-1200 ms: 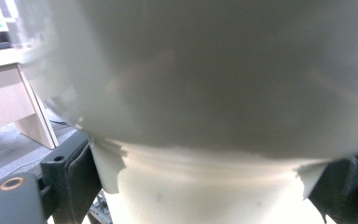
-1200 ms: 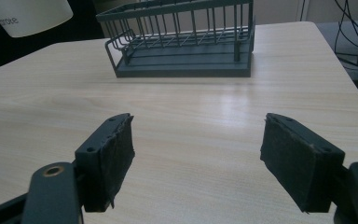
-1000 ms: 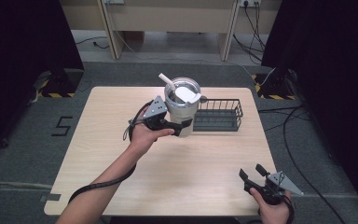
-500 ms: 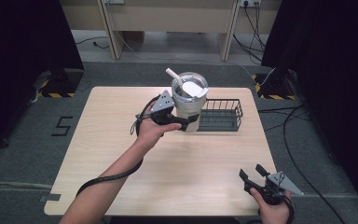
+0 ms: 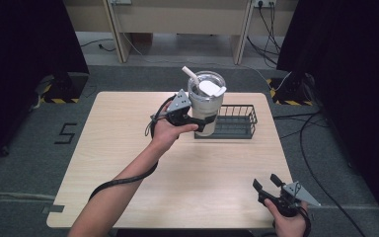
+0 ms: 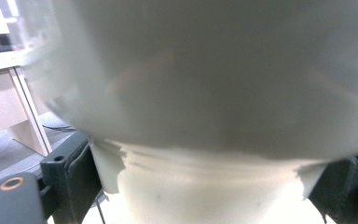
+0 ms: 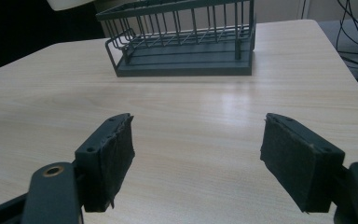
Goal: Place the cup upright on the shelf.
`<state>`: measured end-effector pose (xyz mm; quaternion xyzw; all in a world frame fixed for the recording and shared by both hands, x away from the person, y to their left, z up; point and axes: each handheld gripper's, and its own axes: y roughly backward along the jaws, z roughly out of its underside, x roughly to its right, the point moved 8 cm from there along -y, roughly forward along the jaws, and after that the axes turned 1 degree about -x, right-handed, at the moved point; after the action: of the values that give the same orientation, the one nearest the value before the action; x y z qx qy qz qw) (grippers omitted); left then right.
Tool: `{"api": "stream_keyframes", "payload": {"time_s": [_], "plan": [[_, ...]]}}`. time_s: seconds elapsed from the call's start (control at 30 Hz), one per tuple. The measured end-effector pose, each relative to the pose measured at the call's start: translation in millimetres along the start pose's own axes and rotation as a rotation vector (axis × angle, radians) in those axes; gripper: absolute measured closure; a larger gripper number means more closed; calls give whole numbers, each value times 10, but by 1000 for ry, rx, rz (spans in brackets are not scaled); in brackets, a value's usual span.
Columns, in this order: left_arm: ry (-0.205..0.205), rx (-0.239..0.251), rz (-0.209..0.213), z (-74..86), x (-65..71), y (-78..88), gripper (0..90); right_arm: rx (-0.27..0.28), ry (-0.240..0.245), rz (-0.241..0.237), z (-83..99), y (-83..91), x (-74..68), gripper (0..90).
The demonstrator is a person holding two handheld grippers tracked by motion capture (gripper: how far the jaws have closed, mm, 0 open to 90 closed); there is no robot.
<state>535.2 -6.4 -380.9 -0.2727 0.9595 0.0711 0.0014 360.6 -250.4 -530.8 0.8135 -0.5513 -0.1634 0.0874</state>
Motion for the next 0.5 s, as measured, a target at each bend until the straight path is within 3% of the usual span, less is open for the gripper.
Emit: {"api": "stream_keyframes", "payload": {"time_s": [0.5], "plan": [[6,1,-17,-61,-85,-169,105,-1,-4,-1,15,-6,11,255]]}}
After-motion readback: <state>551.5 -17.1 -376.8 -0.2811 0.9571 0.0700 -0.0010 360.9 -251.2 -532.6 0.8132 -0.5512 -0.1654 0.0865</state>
